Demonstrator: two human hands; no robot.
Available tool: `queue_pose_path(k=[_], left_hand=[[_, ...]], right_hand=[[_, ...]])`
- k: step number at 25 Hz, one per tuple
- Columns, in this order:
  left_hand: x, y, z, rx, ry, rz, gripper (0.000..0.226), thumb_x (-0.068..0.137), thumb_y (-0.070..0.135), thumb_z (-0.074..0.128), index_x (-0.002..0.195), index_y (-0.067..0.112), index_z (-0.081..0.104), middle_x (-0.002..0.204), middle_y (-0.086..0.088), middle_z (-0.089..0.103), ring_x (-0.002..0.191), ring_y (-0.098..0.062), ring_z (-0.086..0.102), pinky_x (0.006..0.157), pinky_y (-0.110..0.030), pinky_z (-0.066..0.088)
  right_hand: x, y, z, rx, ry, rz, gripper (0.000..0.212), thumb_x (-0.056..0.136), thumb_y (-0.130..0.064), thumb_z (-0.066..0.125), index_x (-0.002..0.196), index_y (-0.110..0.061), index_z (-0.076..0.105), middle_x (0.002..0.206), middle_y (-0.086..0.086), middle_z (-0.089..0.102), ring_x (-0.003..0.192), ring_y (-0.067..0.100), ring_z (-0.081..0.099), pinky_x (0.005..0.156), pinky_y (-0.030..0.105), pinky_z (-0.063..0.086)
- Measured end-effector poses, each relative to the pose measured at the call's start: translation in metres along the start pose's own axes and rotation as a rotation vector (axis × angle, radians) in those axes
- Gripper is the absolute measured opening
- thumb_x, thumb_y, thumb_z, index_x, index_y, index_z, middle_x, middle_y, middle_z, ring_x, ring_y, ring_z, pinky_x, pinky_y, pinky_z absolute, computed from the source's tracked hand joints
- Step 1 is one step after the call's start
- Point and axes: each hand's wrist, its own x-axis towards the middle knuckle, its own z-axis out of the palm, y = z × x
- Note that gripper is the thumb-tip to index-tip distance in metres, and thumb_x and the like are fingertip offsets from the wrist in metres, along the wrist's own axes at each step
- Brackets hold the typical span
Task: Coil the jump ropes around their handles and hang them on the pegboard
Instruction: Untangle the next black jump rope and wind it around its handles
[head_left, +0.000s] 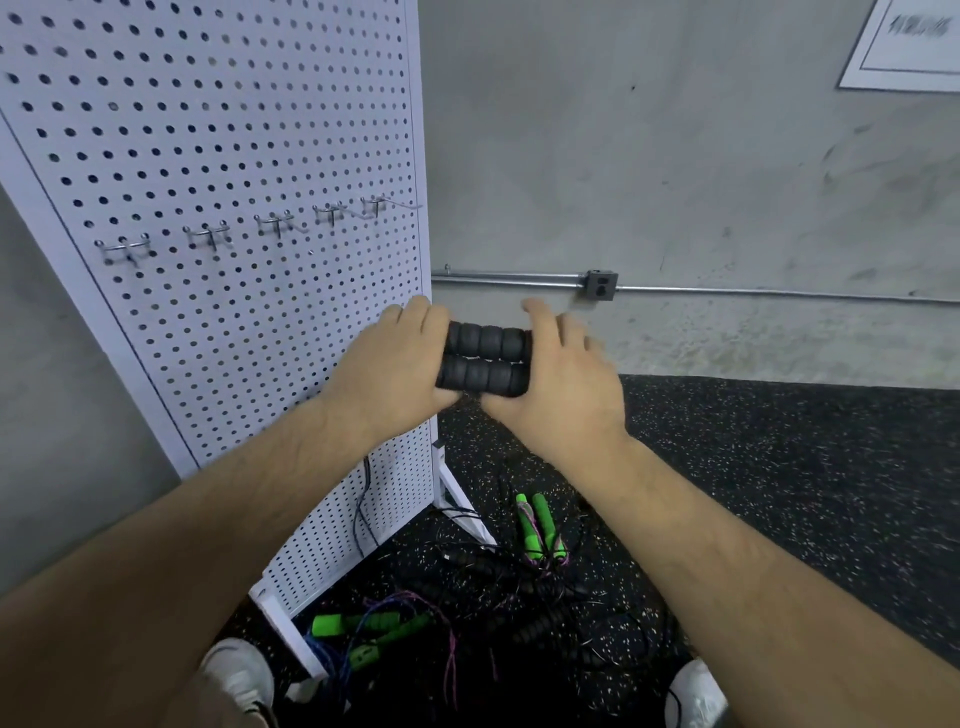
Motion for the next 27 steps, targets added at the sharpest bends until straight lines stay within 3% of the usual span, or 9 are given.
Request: queue_pose_path(k=[2,4,9,16,18,20,23,25,27], left_hand=[[-0.004,-0.002,0.003,-0.025,-0.008,-0.054,0.045,0.084,0.039,0.069,0.116,0.014,0.049,0.107,-0.003,0.048,0.096,-0.018,0.044,0.073,-0.031,0.041],[-0.009,-0.003,0.010,-0.020,-0.032,-0.046,0.045,0.085,0.040,0.066,0.119,0.014,0.050,0.108,-0.003,0.050,0.100,-0.019,0.044,0.075,-0.033,0.045],[-0.011,-0.007,0.019,0.016,-0.060,-0.012,0.043,0.085,0.039,0.063,0.119,0.017,0.050,0.109,-0.001,0.051,0.101,-0.021,0.048,0.069,-0.034,0.046],[-0.010,-0.022,0.024,0.063,0.076,0.238,0.074,0.086,0.060,0.051,0.143,0.012,0.047,0.108,-0.003,0.059,0.095,-0.023,0.058,0.054,-0.034,0.052],[-0.010,-0.028,0.019,0.085,0.085,0.239,0.085,0.086,0.070,0.050,0.147,0.012,0.046,0.107,-0.003,0.059,0.094,-0.021,0.059,0.055,-0.029,0.046],[-0.012,-0.029,0.015,0.104,0.097,0.233,0.086,0.087,0.076,0.043,0.146,0.013,0.047,0.107,-0.002,0.060,0.093,-0.020,0.059,0.056,-0.027,0.042],[-0.013,-0.026,0.011,0.112,0.096,0.214,0.081,0.087,0.075,0.037,0.142,0.017,0.051,0.106,-0.001,0.060,0.092,-0.021,0.061,0.057,-0.028,0.043],[-0.011,-0.027,0.006,0.104,0.083,0.172,0.081,0.086,0.077,0.034,0.141,0.020,0.050,0.107,0.000,0.060,0.094,-0.021,0.060,0.061,-0.031,0.048],[-0.010,-0.030,0.001,0.080,0.086,0.126,0.082,0.086,0.080,0.033,0.141,0.022,0.048,0.107,0.001,0.061,0.096,-0.020,0.060,0.073,-0.037,0.050]], right_hand=[[0.002,0.005,0.002,0.261,-0.070,0.082,0.088,0.073,-0.035,0.078,0.147,-0.022,0.031,0.127,0.004,0.046,0.097,0.028,0.061,0.075,0.036,0.050],[0.003,0.006,0.006,0.352,-0.138,0.073,0.080,0.074,-0.026,0.078,0.142,-0.023,0.036,0.125,0.001,0.042,0.092,0.023,0.060,0.073,0.029,0.044],[0.009,0.005,0.012,0.336,-0.131,0.035,0.053,0.073,-0.023,0.078,0.116,-0.019,0.047,0.110,0.000,0.044,0.079,0.018,0.056,0.067,0.030,0.044],[0.010,0.002,0.013,0.364,-0.161,-0.020,0.054,0.075,-0.018,0.077,0.119,-0.014,0.046,0.113,0.000,0.046,0.088,0.014,0.050,0.064,0.020,0.032],[0.009,0.003,0.010,0.435,-0.154,-0.025,0.062,0.076,-0.018,0.078,0.127,-0.018,0.043,0.114,-0.003,0.049,0.092,0.011,0.051,0.065,0.014,0.037],[0.006,0.005,0.006,0.530,-0.183,-0.015,0.085,0.076,-0.019,0.080,0.145,-0.024,0.031,0.113,-0.009,0.054,0.092,0.007,0.058,0.071,0.007,0.042],[0.005,0.007,0.012,0.775,-0.254,0.092,0.119,0.075,-0.017,0.086,0.156,-0.035,0.001,0.114,-0.012,0.058,0.093,0.006,0.068,0.082,0.016,0.051],[0.006,0.008,0.025,0.915,-0.282,0.244,0.111,0.074,-0.016,0.086,0.155,-0.033,0.012,0.116,-0.005,0.063,0.098,0.011,0.069,0.082,0.025,0.055],[0.006,0.003,0.042,0.883,-0.381,0.306,0.068,0.079,-0.021,0.082,0.136,-0.023,0.045,0.115,-0.001,0.068,0.101,0.017,0.068,0.079,0.031,0.057]])
